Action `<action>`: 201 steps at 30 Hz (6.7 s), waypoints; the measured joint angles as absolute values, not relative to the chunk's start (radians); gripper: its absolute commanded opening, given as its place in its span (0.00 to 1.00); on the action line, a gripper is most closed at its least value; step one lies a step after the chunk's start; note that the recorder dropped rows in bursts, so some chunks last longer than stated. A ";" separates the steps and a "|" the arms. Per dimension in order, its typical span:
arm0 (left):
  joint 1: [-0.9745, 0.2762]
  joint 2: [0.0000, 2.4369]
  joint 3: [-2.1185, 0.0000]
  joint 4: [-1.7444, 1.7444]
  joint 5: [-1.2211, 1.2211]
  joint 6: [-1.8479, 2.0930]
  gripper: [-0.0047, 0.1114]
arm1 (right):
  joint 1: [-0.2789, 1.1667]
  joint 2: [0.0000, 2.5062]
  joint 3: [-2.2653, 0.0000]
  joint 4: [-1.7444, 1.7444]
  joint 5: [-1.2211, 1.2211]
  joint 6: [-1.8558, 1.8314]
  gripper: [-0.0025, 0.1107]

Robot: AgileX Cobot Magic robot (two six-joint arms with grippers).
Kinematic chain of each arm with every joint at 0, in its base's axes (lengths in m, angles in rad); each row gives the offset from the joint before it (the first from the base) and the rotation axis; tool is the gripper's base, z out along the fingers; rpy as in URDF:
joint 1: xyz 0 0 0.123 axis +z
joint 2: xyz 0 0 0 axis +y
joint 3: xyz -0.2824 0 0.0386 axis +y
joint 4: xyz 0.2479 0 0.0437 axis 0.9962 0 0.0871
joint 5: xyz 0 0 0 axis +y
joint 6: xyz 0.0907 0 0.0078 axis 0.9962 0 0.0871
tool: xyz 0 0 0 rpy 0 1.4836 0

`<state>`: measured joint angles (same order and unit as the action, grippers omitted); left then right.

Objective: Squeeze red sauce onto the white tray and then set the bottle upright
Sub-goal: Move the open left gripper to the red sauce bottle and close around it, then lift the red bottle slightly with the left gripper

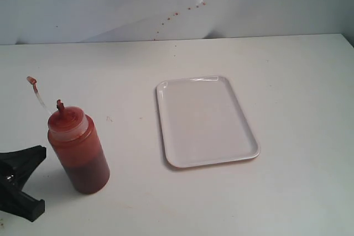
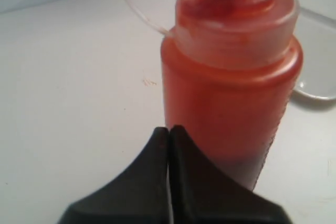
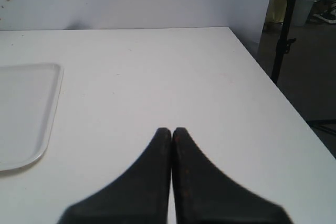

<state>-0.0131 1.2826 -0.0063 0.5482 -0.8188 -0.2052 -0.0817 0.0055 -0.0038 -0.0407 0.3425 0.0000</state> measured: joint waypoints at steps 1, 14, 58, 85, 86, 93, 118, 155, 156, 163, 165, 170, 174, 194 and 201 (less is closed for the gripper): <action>-0.013 1.321 -0.006 0.544 -0.840 -0.193 0.05 | -0.082 0.005 -0.004 -0.041 0.342 0.000 0.02; -0.012 1.467 -0.006 0.602 -0.892 -0.155 0.05 | -0.082 0.005 -0.004 -0.041 0.342 0.000 0.02; -0.012 1.817 -0.189 0.923 -0.876 -0.387 0.74 | -0.082 0.005 -0.004 -0.041 0.342 0.000 0.02; -0.012 2.040 -0.444 0.995 -1.106 -0.121 0.74 | -0.082 0.005 -0.004 -0.041 0.342 0.000 0.02; -0.012 2.040 -0.453 1.006 -1.106 -0.129 0.74 | -0.082 0.005 -0.004 -0.041 0.342 0.000 0.02; -0.012 2.052 -0.518 1.086 -1.106 -0.210 0.74 | -0.082 0.005 -0.004 -0.041 0.342 0.000 0.02; -0.012 2.137 -0.576 1.164 -1.155 -0.227 0.04 | -0.082 0.005 -0.004 -0.041 0.342 0.000 0.02; -0.012 1.880 -0.452 0.906 -1.108 -0.200 0.04 | -0.082 0.005 -0.004 -0.041 0.342 0.000 0.02; -0.012 1.880 -0.452 0.904 -1.106 -0.200 0.04 | -0.082 0.005 -0.004 -0.041 0.342 0.000 0.02; -0.012 1.880 -0.452 0.897 -1.100 -0.200 0.04 | -0.082 0.005 -0.004 -0.041 0.342 0.000 0.02; -0.012 1.880 -0.452 0.897 -1.100 -0.200 0.04 | -0.082 0.005 -0.004 -0.039 0.342 0.000 0.02; -0.012 1.880 -0.452 0.897 -1.099 -0.200 0.04 | -0.082 0.005 -0.004 -0.039 0.342 0.000 0.02; -0.012 1.880 -0.452 0.897 -1.099 -0.200 0.04 | -0.082 0.005 -0.004 -0.039 0.342 0.000 0.02; -0.012 1.880 -0.452 0.897 -1.099 -0.200 0.04 | -0.082 0.005 -0.004 0.436 -0.042 0.006 0.02; -0.012 1.880 -0.452 0.897 -1.099 -0.200 0.04 | -0.082 0.005 -0.004 0.462 -0.043 0.010 0.02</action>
<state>-0.0122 1.8803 -0.4518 0.8970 -1.0993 -0.1996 -0.0817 0.0055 -0.0038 0.4618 -0.0434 0.0099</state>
